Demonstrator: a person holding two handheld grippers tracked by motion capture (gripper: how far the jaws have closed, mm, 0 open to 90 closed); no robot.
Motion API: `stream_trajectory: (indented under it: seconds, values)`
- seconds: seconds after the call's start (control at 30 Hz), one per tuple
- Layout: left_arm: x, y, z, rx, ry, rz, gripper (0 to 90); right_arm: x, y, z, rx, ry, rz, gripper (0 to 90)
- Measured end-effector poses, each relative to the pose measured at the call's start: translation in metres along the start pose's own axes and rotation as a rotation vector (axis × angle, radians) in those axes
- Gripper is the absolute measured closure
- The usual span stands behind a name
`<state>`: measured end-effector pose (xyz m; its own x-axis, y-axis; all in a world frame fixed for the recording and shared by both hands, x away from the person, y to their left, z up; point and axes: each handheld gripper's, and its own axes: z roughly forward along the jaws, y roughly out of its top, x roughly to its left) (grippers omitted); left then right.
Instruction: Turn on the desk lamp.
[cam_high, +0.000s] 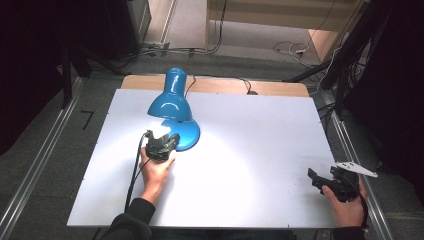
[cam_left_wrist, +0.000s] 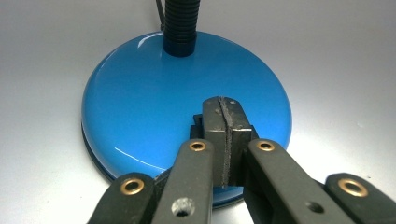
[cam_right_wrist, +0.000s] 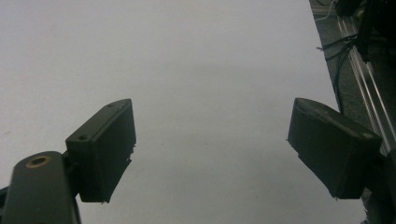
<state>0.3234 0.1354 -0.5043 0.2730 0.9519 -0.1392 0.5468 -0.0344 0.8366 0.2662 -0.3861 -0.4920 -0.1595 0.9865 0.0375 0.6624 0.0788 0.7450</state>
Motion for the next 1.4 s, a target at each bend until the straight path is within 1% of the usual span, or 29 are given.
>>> stream_trajectory:
  seconds: [0.1,0.17,0.3,0.4,0.6,0.93,1.07,1.23,1.4]
  values:
    - [0.000,-0.001,0.000,-0.011,-0.001,0.013,90.0,0.000,0.000,0.000,0.003,0.002,-0.001,13.8]
    - [-0.001,-0.001,0.000,-0.013,-0.006,0.002,90.0,0.000,0.000,0.000,0.001,0.003,0.001,13.8]
    - [-0.001,-0.001,-0.002,-0.025,-0.022,0.004,84.5,-0.001,0.000,0.000,0.000,0.004,0.005,13.8]
    - [0.001,0.000,-0.005,-0.047,-0.033,-0.013,81.8,-0.002,0.000,0.000,0.000,0.006,0.008,13.8]
    - [0.003,0.000,-0.007,-0.058,-0.024,-0.023,76.2,-0.001,0.000,0.000,-0.001,0.007,0.005,13.8]
    - [0.004,0.000,-0.011,-0.063,-0.016,-0.030,61.0,-0.001,0.000,0.000,0.000,0.007,0.005,13.8]
    - [0.005,-0.001,-0.011,-0.059,-0.020,-0.037,55.7,-0.001,0.000,0.000,0.000,0.007,0.006,13.8]
    - [0.007,-0.001,-0.013,-0.056,-0.013,-0.034,48.2,-0.001,0.000,0.000,0.001,0.007,0.005,13.8]
    - [0.008,-0.002,-0.015,-0.057,-0.018,-0.045,41.1,-0.001,0.000,0.000,0.000,0.006,0.004,13.8]
